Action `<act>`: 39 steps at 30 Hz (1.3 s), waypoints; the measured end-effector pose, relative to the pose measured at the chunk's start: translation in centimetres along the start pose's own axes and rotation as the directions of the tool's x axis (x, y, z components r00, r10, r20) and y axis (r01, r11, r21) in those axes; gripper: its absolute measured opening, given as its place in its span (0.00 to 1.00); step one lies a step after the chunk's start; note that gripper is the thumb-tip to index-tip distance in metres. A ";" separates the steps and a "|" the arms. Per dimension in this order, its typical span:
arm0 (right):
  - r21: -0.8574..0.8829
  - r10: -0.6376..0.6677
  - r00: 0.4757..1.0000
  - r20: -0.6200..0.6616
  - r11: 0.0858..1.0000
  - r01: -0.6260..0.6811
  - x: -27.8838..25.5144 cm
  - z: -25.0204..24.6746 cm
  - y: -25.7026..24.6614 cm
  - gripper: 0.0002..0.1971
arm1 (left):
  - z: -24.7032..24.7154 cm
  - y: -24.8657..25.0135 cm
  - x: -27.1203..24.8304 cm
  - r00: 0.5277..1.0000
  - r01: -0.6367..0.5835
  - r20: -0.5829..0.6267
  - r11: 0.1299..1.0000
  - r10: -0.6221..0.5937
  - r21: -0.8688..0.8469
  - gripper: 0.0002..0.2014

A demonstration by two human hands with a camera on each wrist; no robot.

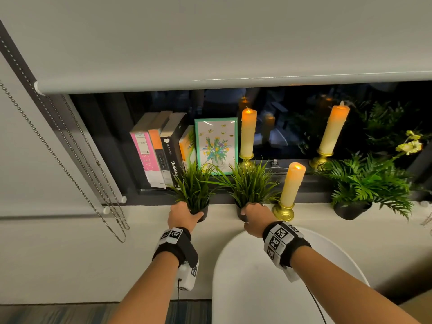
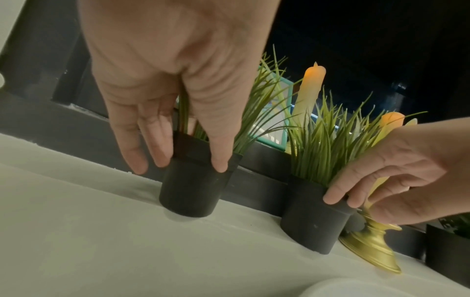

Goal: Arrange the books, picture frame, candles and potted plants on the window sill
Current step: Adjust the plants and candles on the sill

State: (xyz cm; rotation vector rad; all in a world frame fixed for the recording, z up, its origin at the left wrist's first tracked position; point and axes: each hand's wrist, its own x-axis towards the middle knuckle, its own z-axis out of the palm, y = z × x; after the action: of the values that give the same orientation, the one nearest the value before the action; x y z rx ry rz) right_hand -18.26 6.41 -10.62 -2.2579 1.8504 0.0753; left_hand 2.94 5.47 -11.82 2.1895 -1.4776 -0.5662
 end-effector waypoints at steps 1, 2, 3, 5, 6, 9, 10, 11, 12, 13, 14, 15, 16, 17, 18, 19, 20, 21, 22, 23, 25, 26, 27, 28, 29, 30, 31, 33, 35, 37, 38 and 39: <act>-0.001 -0.006 1.000 -0.008 1.000 0.006 0.0 0.1 0.0 0.17 | 0.0 0.0 -0.1 1.000 -0.005 0.006 1.000 0.005 0.012 0.20; -0.002 -0.011 1.000 -0.014 1.000 0.011 -0.1 0.2 0.1 0.17 | 0.0 0.0 -0.2 1.000 -0.006 0.013 1.000 0.006 0.030 0.19; -0.002 -0.014 1.000 -0.017 1.000 0.014 -0.1 0.2 0.1 0.17 | -0.1 0.0 -0.4 1.000 -0.008 0.015 0.999 0.007 0.046 0.19; -0.004 -0.026 0.999 -0.021 1.000 0.026 -0.3 0.3 0.2 0.17 | -0.4 0.3 -0.8 1.000 -0.012 -0.001 0.997 0.012 0.070 0.17; -0.003 -0.033 0.999 -0.020 0.999 0.033 -0.4 0.3 0.2 0.18 | -0.6 0.5 -1.0 1.000 -0.016 -0.018 0.996 0.017 0.083 0.17; 0.034 -0.035 0.999 0.001 0.999 0.035 -0.6 0.4 0.3 0.18 | -1.5 1.3 -1.6 0.999 -0.006 -0.051 0.989 0.014 0.149 0.19; 0.053 -0.033 0.999 0.004 0.998 0.033 -0.8 0.3 0.3 0.18 | -1.9 1.7 -1.8 0.999 0.001 -0.050 0.986 0.008 0.170 0.20; 0.075 -0.037 0.999 0.004 0.996 0.037 -0.9 0.1 0.3 0.18 | -2.4 2.0 -2.1 0.999 0.010 -0.049 0.983 -0.001 0.183 0.21; 0.099 -0.045 0.999 0.001 0.994 0.045 -1.0 -0.1 0.3 0.17 | -2.8 2.5 -2.3 0.999 0.018 -0.048 0.982 -0.009 0.190 0.22; 0.121 -0.056 0.998 -0.009 0.991 0.057 -1.0 -0.5 0.3 0.17 | -3.3 2.8 -2.5 0.999 0.026 -0.048 0.980 -0.017 0.197 0.23; 0.140 -0.065 0.998 -0.017 0.988 0.067 -1.1 -0.9 0.3 0.16 | -3.8 3.2 -2.7 0.999 0.034 -0.048 0.979 -0.025 0.203 0.24; 0.156 -0.074 0.997 -0.023 0.985 0.077 -1.2 -1.5 0.3 0.15 | -4.2 3.6 -2.9 0.998 0.043 -0.051 0.978 -0.034 0.206 0.24; 0.167 -0.085 0.996 -0.025 0.982 0.088 -1.3 -2.2 0.4 0.15 | -4.7 4.0 -3.1 0.998 0.051 -0.058 0.977 -0.040 0.209 0.25; 0.175 -0.102 0.995 -0.023 0.979 0.104 -1.4 -2.9 0.5 0.14 | -5.2 4.3 -3.3 0.997 0.057 -0.071 0.976 -0.042 0.213 0.26; 0.184 -0.124 0.992 -0.020 0.975 0.126 -1.6 -3.9 0.6 0.12 | -5.7 4.8 -3.6 0.995 0.057 -0.089 0.975 -0.039 0.214 0.27; 0.203 -0.150 0.988 -0.020 0.967 0.151 -1.9 -4.9 0.7 0.11 | -6.1 5.2 -3.9 0.993 0.051 -0.115 0.976 -0.027 0.210 0.27; 0.231 -0.177 0.984 -0.030 0.956 0.179 -2.2 -6.1 0.9 0.10 | -6.5 5.8 -4.1 0.990 0.033 -0.143 0.979 -0.004 0.201 0.26; 0.262 -0.202 0.978 -0.051 0.942 0.208 -2.4 -7.4 1.1 0.10 | -6.9 6.4 -4.4 0.985 0.004 -0.168 0.982 0.029 0.189 0.25; 0.290 -0.216 0.973 -0.079 0.929 0.230 -2.7 -8.7 1.3 0.11 | -7.2 7.1 -4.6 0.980 -0.034 -0.187 0.985 0.066 0.172 0.25; 0.308 -0.221 0.969 -0.110 0.920 0.244 -2.8 -10.1 1.4 0.10 | -7.5 7.9 -4.6 0.974 -0.080 -0.199 0.986 0.108 0.148 0.24; 0.311 -0.212 0.961 -0.179 0.914 0.260 -2.5 -12.7 2.1 0.09 | -7.8 9.6 -4.6 0.957 -0.182 -0.210 0.979 0.198 0.094 0.20; 0.307 -0.202 0.956 -0.214 0.915 0.263 -2.2 -13.8 2.6 0.09 | -7.8 10.6 -4.5 0.947 -0.232 -0.211 0.970 0.241 0.069 0.18; 0.308 -0.188 0.951 -0.244 0.915 0.260 -1.8 -14.8 3.2 0.08 | -7.7 11.5 -4.4 0.937 -0.275 -0.210 0.960 0.278 0.047 0.16; 0.308 -0.176 0.945 -0.274 0.915 0.260 -1.3 -15.8 3.7 0.08 | -7.6 12.4 -4.2 0.929 -0.311 -0.205 0.950 0.310 0.029 0.15; 0.304 -0.167 0.937 -0.307 0.916 0.263 -0.8 -16.7 4.3 0.08 | -7.4 13.3 -3.9 0.921 -0.340 -0.196 0.940 0.336 0.015 0.14; 0.299 -0.151 0.929 -0.338 0.919 0.258 -0.2 -17.5 4.8 0.08 | -7.1 14.1 -3.6 0.915 -0.365 -0.185 0.931 0.359 0.006 0.14; 0.296 -0.131 0.922 -0.364 0.923 0.248 0.4 -18.2 5.2 0.06 | -6.8 14.8 -3.2 0.910 -0.382 -0.172 0.924 0.376 -0.001 0.14; 0.289 -0.093 0.912 -0.400 0.931 0.222 1.7 -19.3 6.0 0.07 | -6.1 15.8 -2.3 0.910 -0.393 -0.141 0.920 0.389 0.001 0.15; 0.267 -0.075 0.910 -0.408 0.943 0.198 3.1 -19.9 6.6 0.13 | -5.5 16.3 -1.3 0.918 -0.380 -0.114 0.925 0.380 0.017 0.16; 0.223 -0.065 0.907 -0.415 0.960 0.171 4.7 -20.3 7.1 0.18 | -5.0 16.4 -0.2 0.928 -0.359 -0.099 0.933 0.359 0.017 0.17; 0.196 -0.058 0.902 -0.428 0.968 0.156 5.5 -20.5 7.1 0.20 | -4.9 16.3 0.4 0.933 -0.347 -0.092 0.938 0.347 0.016 0.17; 0.176 -0.047 0.895 -0.444 0.974 0.139 6.3 -20.7 7.1 0.23 | -4.8 16.2 0.9 0.938 -0.335 -0.087 0.942 0.336 0.020 0.18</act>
State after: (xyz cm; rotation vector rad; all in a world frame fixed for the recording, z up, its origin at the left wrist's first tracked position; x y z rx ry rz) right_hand -25.96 -5.08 7.44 -2.3468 1.8325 -0.6628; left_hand -6.35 -0.20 1.18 1.8780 -1.7531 -0.3435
